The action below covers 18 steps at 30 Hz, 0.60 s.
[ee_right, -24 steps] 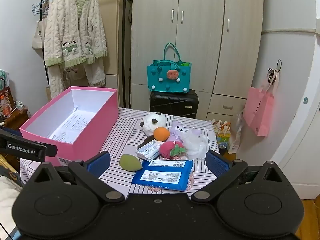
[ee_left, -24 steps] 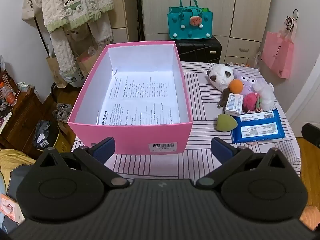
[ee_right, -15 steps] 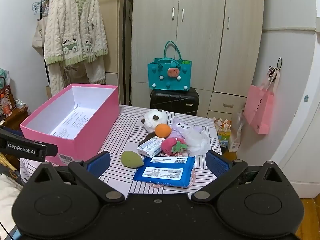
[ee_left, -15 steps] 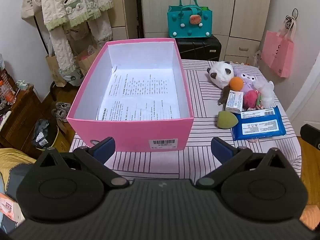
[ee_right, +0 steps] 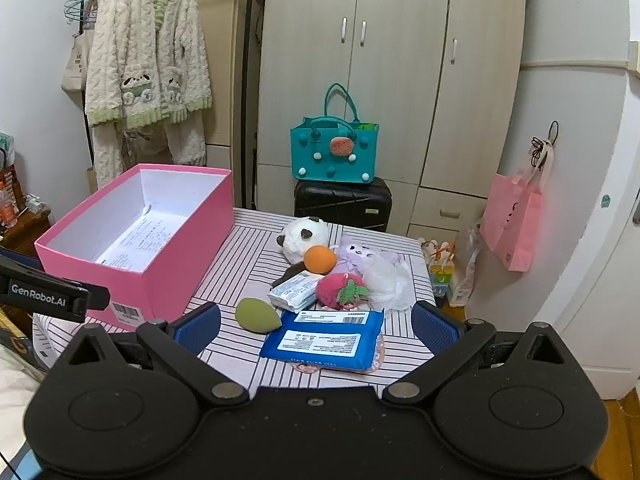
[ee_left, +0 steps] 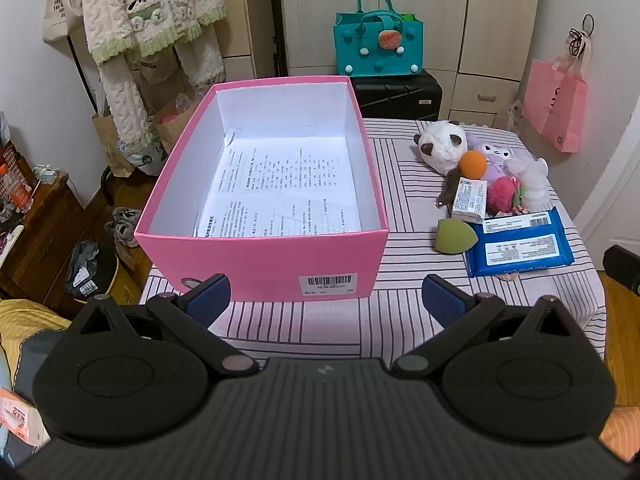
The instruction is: Organize soft objects
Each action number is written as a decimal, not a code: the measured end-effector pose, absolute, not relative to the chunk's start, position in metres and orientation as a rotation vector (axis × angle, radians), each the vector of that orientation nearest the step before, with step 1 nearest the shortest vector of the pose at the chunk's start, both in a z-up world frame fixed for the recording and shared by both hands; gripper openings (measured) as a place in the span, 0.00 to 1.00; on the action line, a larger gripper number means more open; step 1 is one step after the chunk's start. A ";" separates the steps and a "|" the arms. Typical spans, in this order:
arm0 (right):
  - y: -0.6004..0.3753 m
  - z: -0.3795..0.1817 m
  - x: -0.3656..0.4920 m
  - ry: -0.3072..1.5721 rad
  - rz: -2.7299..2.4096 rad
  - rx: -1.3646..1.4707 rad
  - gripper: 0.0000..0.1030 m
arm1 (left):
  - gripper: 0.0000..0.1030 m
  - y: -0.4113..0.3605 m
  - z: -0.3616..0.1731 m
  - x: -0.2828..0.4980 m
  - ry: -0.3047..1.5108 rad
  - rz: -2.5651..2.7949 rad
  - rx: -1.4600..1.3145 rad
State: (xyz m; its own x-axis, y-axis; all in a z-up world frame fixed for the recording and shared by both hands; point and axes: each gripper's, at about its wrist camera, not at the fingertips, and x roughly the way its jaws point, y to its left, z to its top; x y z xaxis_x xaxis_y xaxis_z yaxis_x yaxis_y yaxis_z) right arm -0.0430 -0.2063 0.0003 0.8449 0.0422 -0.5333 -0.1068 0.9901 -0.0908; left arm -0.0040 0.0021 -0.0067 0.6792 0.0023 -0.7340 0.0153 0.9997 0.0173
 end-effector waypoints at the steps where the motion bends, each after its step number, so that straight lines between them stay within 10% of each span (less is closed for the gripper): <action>1: -0.206 0.000 -0.043 0.559 0.078 -0.120 1.00 | 1.00 0.002 -0.006 -0.004 0.824 -0.008 0.023; 18: -0.209 -0.003 -0.044 0.560 0.068 -0.117 1.00 | 1.00 -0.001 -0.008 -0.006 0.819 -0.014 0.027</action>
State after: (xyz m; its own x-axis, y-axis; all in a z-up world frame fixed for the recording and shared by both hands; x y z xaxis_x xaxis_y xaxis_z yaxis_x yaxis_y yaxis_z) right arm -0.0435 -0.2088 -0.0032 0.8450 0.0326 -0.5337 -0.0964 0.9911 -0.0920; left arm -0.0055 -0.0005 -0.0079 0.6827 -0.0024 -0.7307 0.0234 0.9996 0.0187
